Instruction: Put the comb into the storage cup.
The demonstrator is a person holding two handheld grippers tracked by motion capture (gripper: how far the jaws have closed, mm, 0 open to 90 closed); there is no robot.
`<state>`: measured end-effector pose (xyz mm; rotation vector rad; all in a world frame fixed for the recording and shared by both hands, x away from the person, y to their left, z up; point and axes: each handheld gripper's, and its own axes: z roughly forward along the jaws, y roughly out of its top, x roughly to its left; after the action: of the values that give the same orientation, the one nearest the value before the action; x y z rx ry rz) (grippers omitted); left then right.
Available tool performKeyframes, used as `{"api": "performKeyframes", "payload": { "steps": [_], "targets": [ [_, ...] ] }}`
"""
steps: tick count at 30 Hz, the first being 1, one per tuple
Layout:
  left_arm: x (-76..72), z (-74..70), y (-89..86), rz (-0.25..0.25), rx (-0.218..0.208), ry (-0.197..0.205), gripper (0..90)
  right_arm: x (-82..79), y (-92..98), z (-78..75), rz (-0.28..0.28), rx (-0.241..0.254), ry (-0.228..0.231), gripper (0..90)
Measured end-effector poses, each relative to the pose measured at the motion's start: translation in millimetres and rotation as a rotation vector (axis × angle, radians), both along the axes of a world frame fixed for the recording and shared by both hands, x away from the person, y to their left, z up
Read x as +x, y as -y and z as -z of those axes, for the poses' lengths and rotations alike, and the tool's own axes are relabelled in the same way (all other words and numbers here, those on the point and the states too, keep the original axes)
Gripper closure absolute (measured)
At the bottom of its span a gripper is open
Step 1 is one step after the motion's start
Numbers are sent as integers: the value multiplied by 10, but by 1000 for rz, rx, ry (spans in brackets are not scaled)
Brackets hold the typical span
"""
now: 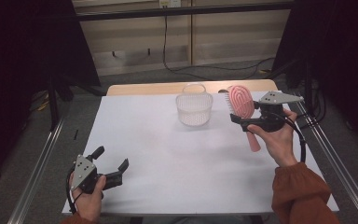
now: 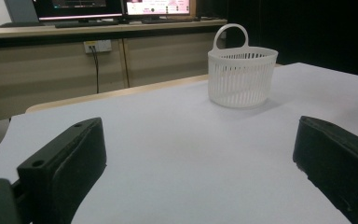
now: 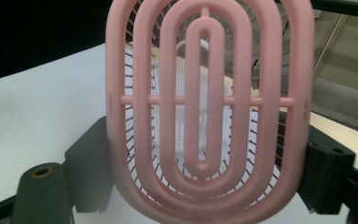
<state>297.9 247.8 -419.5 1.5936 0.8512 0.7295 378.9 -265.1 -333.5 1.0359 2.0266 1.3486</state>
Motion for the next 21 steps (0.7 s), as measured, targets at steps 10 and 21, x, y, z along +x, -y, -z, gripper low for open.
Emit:
{"api": "performKeyframes", "payload": {
  "steps": [10,21],
  "targets": [
    [-6,-2,-10,1,-4,2,26,74,-107,-49,-1,48,47,194],
    [-7,-3,-7,-1,-17,2,26,188,-226,-164,-15,84,97,194]
  ]
}}
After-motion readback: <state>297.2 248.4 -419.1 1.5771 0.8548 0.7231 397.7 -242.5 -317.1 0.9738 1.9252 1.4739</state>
